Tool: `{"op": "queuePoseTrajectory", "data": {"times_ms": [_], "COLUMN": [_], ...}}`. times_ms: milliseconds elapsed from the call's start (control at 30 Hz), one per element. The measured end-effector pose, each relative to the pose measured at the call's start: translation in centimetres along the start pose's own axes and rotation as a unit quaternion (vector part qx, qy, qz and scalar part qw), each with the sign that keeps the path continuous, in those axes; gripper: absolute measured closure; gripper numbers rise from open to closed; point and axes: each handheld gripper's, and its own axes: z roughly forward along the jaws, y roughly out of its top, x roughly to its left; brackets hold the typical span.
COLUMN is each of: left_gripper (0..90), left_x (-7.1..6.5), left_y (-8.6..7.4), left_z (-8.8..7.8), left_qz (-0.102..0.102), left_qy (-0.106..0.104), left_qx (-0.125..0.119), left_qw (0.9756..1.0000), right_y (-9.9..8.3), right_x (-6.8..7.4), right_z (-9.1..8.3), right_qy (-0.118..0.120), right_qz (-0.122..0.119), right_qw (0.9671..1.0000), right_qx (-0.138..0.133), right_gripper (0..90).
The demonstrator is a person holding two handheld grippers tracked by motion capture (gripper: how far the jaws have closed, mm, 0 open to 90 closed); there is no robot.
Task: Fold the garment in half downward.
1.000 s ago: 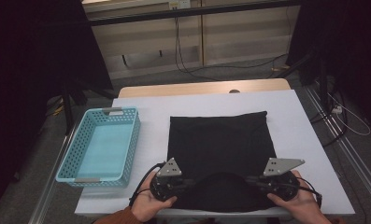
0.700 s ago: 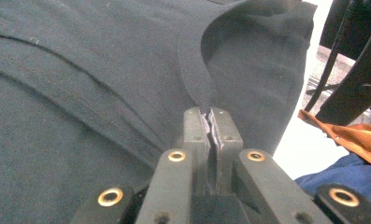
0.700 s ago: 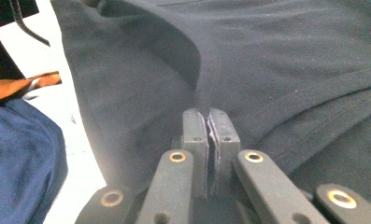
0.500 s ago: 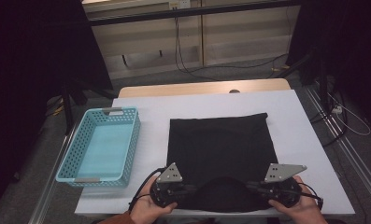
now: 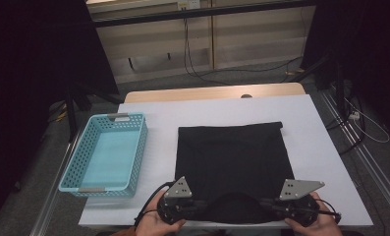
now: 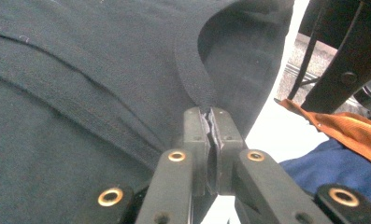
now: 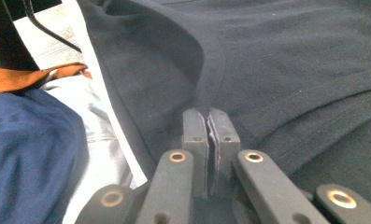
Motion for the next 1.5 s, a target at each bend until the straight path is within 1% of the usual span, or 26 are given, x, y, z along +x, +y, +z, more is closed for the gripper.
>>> {"op": "queuePoseTrajectory", "data": {"times_ms": [33, 67, 100, 133, 167, 267, 300, 500, 567, 633, 667, 733, 800, 867, 1000, 1067, 1133, 1200, 1233, 1267, 1333, 1367, 1400, 1433, 1467, 1500], "left_gripper": [86.9, 86.9, 86.9, 86.9, 86.9, 86.9, 86.9, 86.1, 84.3, 83.4, 82.0, 78.4, 74.0, 70.6, 57.7, 52.9, 47.9, 41.8, 38.8, 36.0, 28.8, 26.4, 23.7, 23.7, 20.1, 17.8], "left_x": [-0.1, -0.2, -0.2, -0.2, -0.2, -0.3, -0.2, -0.1, 0.0, 0.0, 0.0, 0.1, 0.4, 0.5, 0.9, 1.1, 1.7, 2.1, 2.1, 2.6, 2.8, 3.2, 3.2, 3.5, 3.9, 4.0], "left_y": [-0.1, -0.1, -0.1, -0.2, -0.2, -0.3, -0.3, -0.5, -0.5, -0.5, -0.5, -0.5, -0.4, -0.4, -0.3, -0.3, -0.3, -0.3, -0.3, -0.2, -0.2, -0.1, -0.1, -0.1, -0.1, -0.1], "left_z": [0.0, 0.1, 0.1, 0.1, 0.2, 0.2, 0.2, 0.3, 0.2, 0.1, -0.1, -0.2, -0.4, -0.4, -0.4, -0.3, -0.4, -0.5, -0.5, -0.6, -0.7, -0.9, -0.9, -0.9, -1.1, -1.2], "left_qz": [0.000, 0.001, 0.001, 0.001, 0.001, 0.000, 0.000, -0.002, -0.006, -0.007, -0.010, -0.014, -0.018, -0.020, -0.021, -0.023, -0.025, -0.030, -0.030, -0.028, -0.029, -0.030, -0.030, -0.030, -0.032, -0.028], "left_qy": [-0.002, 0.005, 0.005, 0.003, -0.004, 0.002, -0.004, -0.008, -0.016, -0.018, -0.024, -0.021, -0.008, -0.009, 0.014, 0.017, 0.033, 0.042, 0.042, 0.056, 0.061, 0.071, 0.071, 0.072, 0.084, 0.092], "left_qx": [0.003, 0.006, 0.006, 0.009, 0.012, 0.017, 0.022, 0.025, 0.022, 0.021, 0.016, 0.009, 0.008, 0.007, 0.003, 0.000, -0.011, -0.018, -0.018, -0.030, -0.037, -0.046, -0.046, -0.051, -0.059, -0.058], "left_qw": [1.0000, 1.0000, 1.0000, 0.9999, 0.9999, 0.9998, 0.9998, 0.9997, 0.9996, 0.9996, 0.9995, 0.9997, 0.9998, 0.9997, 0.9997, 0.9996, 0.9991, 0.9985, 0.9985, 0.9976, 0.9970, 0.9959, 0.9959, 0.9956, 0.9942, 0.9937], "right_y": [0.0, -0.1, -0.1, -0.1, -0.2, -0.3, -0.3, -0.5, -0.5, -0.5, -0.5, -0.5, -0.4, -0.4, -0.1, 0.0, 0.3, 0.6, 0.6, 0.9, 1.3, 1.5, 1.7, 1.7, 2.0, 2.1], "right_x": [0.1, 0.1, 0.1, 0.2, 0.3, 0.6, 0.6, 0.8, 0.7, 0.7, 0.6, 0.6, 0.5, 0.5, 0.4, 0.4, 0.4, 0.4, 0.4, 0.4, 0.4, 0.5, 0.5, 0.5, 0.6, 0.7], "right_z": [0.0, 0.0, 0.0, -0.1, 0.0, 0.0, 0.0, 0.4, 0.5, 0.5, 0.5, 0.4, 0.5, 0.5, 0.7, 0.7, 1.1, 1.4, 1.4, 1.7, 2.1, 2.3, 2.6, 2.6, 3.1, 3.3], "right_qy": [0.001, 0.002, 0.002, 0.001, 0.003, 0.002, 0.002, 0.005, 0.007, 0.010, 0.009, 0.009, 0.011, 0.012, 0.010, 0.009, 0.005, 0.002, 0.002, -0.002, -0.005, -0.008, -0.009, -0.009, -0.008, -0.009], "right_qz": [-0.001, -0.001, -0.001, -0.001, -0.002, -0.003, -0.005, -0.008, -0.008, -0.005, -0.001, 0.001, 0.005, 0.005, 0.011, 0.009, 0.010, 0.012, 0.012, 0.010, 0.013, 0.011, 0.008, 0.008, 0.010, 0.008], "right_qw": [1.0000, 1.0000, 1.0000, 1.0000, 1.0000, 0.9999, 0.9999, 0.9995, 0.9994, 0.9994, 0.9995, 0.9996, 0.9996, 0.9996, 0.9998, 0.9998, 0.9999, 0.9999, 0.9999, 0.9999, 0.9999, 0.9999, 0.9999, 0.9999, 0.9999, 0.9999], "right_qx": [0.001, 0.003, 0.003, 0.004, 0.007, 0.013, 0.014, 0.031, 0.033, 0.034, 0.032, 0.028, 0.026, 0.026, 0.015, 0.014, 0.010, 0.006, 0.006, -0.003, -0.008, -0.009, -0.010, -0.010, -0.010, -0.010], "right_gripper": [88.0, 88.0, 88.0, 88.0, 88.0, 88.0, 88.0, 87.2, 85.3, 83.5, 78.3, 75.4, 69.8, 67.7, 59.6, 58.7, 55.0, 53.5, 53.5, 51.3, 50.4, 49.2, 46.9, 46.9, 43.7, 43.2]}}
